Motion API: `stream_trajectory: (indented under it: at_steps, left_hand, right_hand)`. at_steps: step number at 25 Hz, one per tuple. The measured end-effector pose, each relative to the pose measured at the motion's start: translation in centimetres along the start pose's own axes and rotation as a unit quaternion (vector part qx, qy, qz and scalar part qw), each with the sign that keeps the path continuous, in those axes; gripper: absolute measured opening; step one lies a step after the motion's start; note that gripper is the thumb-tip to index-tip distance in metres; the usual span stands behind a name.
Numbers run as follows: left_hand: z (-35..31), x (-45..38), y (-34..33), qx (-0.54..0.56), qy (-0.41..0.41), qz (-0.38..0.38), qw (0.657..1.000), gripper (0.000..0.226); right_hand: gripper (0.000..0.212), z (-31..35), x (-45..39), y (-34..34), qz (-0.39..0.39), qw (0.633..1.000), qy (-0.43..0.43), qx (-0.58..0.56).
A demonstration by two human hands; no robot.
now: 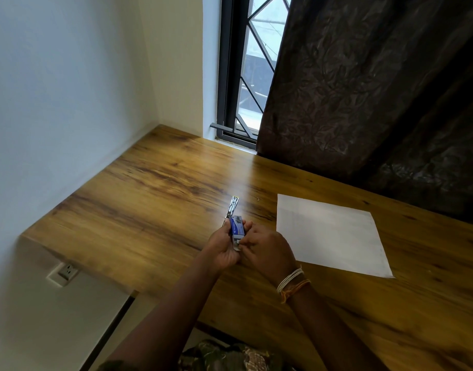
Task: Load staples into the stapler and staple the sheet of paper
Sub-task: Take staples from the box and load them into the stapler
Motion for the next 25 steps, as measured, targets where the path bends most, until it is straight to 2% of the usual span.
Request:
stream_trajectory:
  at_steps: [4,13,25]
  left_hand:
    - [0.0,0.1,0.1,0.011,0.003,-0.002,1.000,0.052]
    - [-0.1,0.5,-0.5,0.008,0.010,0.011,1.000,0.054]
    - [-0.3,0.6,-0.2,-0.024,-0.002,0.031,0.999,0.055]
  right_hand:
    - [0.016,0.3,-0.3,-0.2,0.012,1.000,0.028,0.001]
    - [0.013,-0.3,-1.1,0.1,0.015,0.988,-0.046,-0.148]
    - [0.019,-0.2,-1.2,0.6,-0.003,0.986,-0.028,-0.163]
Point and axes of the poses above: each hand's wrist, its own x-axis away from the middle knuckle, its own y-axis out of the back of the hand, z = x × y, the point moved 3 cm from there along -x, towards the middle knuckle, and after that the axes turned 4 degrees about -x, right-handed, at the moved point
